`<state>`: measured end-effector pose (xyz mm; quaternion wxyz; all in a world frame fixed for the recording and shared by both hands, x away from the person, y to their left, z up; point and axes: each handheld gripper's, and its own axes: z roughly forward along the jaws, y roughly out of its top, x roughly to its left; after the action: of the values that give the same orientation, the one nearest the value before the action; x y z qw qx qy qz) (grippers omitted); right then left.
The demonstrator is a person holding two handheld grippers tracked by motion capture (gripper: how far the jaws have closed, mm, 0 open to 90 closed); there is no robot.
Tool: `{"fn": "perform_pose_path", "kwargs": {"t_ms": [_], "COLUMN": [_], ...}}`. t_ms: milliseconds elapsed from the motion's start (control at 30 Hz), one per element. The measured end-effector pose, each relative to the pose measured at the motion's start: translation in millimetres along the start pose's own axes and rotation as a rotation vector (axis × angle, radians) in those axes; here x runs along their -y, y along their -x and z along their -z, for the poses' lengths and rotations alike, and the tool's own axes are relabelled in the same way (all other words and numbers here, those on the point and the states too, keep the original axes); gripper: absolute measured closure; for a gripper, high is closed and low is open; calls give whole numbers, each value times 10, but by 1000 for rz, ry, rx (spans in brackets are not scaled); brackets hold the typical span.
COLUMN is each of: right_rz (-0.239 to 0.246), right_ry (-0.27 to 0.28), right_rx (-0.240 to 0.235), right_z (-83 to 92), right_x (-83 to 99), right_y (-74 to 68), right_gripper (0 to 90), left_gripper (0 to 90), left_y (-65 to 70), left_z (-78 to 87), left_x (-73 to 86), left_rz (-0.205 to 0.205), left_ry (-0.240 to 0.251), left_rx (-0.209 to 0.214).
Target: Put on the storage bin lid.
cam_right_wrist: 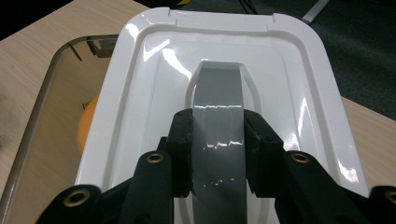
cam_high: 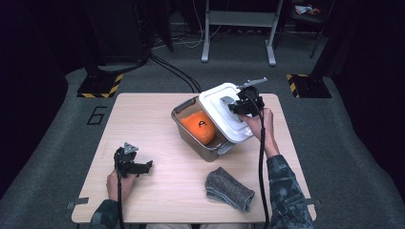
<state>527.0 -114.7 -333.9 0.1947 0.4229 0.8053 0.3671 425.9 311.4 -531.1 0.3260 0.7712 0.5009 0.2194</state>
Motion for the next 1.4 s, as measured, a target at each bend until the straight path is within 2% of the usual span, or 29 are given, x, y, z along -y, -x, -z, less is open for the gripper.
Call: {"fn": "perform_pose_path", "kwargs": {"t_ms": [167,233,267,533,567,667,967,1400], "right_rz": [22,15,32,24,39,41,59,92], "right_ry": [-9,-18,-19,-40,-38,-49,-71,-92], "right_rx": [-19,-26,-32,-63,-66,-73,-80,-77], "right_z": [-60,-83,-106,-223,-237,-272,-372,-503], "right_x": [-35,-46,-57,-91,-95,-112,-140,-154], "right_y": [-125,-182,-202,-357,-360,-425,-586,-715], "right_gripper": [669,669,669,669,669,668,668,668], "left_gripper": [2,2,2,2,2,2,2,3], "left_y": [0,0,-1,-1,0,0,-1,-1], "left_z": [0,0,0,1,0,0,1,0], "left_x": [0,0,0,0,0,0,0,0], "left_rz": [-1,0,-1,-1,0,0,-1,-1], "left_ry": [-1,0,0,-1,0,0,-1,-1], "left_rx": [0,0,0,0,0,0,0,0]}}
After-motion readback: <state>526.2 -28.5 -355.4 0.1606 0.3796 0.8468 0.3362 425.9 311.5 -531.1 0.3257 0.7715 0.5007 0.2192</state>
